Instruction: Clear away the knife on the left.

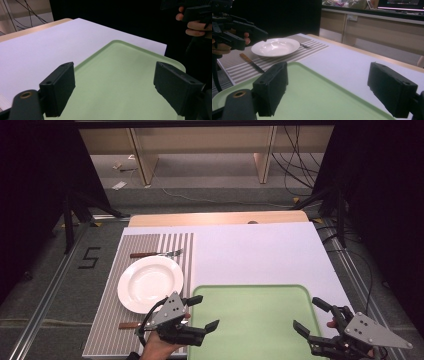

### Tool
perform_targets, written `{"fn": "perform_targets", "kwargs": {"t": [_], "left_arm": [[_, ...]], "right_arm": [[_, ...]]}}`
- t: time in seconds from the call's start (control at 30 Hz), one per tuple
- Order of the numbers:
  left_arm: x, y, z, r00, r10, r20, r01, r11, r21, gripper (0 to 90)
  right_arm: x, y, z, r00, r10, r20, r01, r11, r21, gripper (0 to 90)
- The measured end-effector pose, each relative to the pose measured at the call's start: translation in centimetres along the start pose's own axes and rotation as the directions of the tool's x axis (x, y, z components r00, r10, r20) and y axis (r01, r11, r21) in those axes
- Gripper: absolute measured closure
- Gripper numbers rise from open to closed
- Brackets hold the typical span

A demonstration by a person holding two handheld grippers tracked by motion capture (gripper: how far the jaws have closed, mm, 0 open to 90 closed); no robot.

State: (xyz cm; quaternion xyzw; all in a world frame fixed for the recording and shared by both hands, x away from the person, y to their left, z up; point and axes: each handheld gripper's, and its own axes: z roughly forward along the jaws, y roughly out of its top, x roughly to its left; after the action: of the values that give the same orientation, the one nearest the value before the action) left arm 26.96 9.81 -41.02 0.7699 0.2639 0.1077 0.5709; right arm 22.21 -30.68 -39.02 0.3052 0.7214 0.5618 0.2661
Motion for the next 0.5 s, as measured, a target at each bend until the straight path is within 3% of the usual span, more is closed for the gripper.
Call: {"fn": "perform_targets", "kwargs": {"t": [0.33, 0.5], "left_arm": [[0.22, 0.23, -0.13, 0.9999, 0.005, 0.01, -0.006, 0.9998, 0.021, 17.4], [0.09, 0.38, -0.28, 0.9993, 0.036, 0.005, -0.036, 0.9988, 0.032, 17.4]], "right_arm": [[0.03, -0.01, 0.05, 1.0, -0.001, 0.0, 0.001, 1.0, 0.001, 17.8], [0.03, -0.01, 0.0, 1.0, 0.001, 0.0, -0.001, 1.0, 0.001, 17.8]]}}
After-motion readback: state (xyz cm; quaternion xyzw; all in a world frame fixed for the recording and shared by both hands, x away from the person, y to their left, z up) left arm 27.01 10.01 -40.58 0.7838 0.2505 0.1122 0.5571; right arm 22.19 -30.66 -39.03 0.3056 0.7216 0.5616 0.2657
